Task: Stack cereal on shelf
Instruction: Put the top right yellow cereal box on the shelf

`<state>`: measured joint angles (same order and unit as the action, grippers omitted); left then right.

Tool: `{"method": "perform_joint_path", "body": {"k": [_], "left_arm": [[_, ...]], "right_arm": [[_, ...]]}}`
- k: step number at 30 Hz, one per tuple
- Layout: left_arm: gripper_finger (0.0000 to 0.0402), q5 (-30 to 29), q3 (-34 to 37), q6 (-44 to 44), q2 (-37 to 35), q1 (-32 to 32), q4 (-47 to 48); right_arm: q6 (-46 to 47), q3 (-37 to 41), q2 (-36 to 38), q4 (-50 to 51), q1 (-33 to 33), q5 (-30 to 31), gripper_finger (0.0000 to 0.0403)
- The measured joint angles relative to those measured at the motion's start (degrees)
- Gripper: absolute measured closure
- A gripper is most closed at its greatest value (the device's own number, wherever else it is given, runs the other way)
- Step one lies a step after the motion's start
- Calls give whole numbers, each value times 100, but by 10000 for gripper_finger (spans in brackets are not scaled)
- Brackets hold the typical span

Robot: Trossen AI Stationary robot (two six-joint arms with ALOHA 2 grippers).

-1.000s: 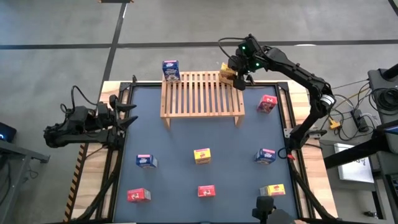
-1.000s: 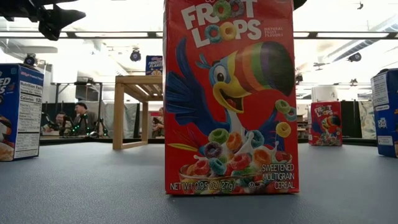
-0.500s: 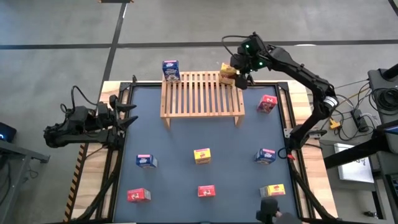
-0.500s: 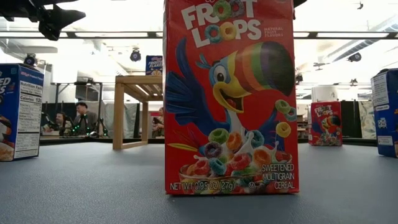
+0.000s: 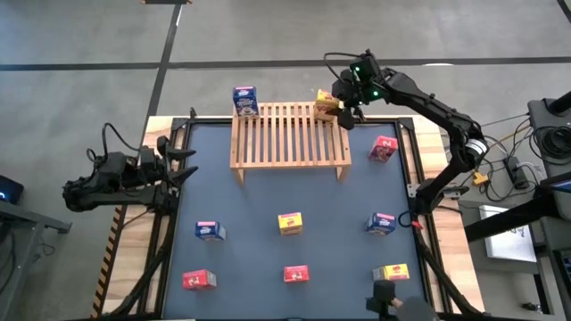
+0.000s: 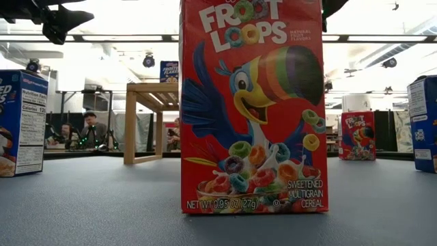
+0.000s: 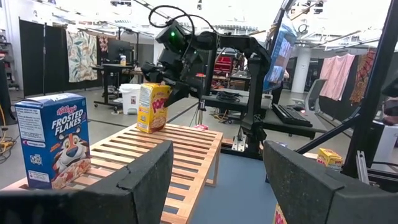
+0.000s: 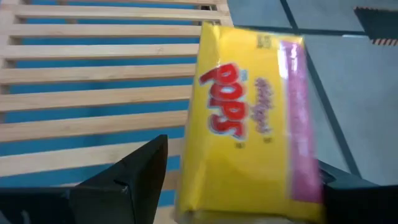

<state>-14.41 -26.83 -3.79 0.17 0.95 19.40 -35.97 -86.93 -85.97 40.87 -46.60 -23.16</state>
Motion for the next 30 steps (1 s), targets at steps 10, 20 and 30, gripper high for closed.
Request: {"method": "perform_joint_path", "body": {"k": [10,20,30], "left_arm": [[168,0,0,-20,1,0,2],[168,0,0,-22,0,-1,9],[168,-2,0,-39,1,-1,6]], "right_arm": [[289,1026,128,-1271,-346,-885,167],[838,2496,762,-3632,-489,-1597,172],[1085,3212,905,-4601,-658,-1633,199]]}}
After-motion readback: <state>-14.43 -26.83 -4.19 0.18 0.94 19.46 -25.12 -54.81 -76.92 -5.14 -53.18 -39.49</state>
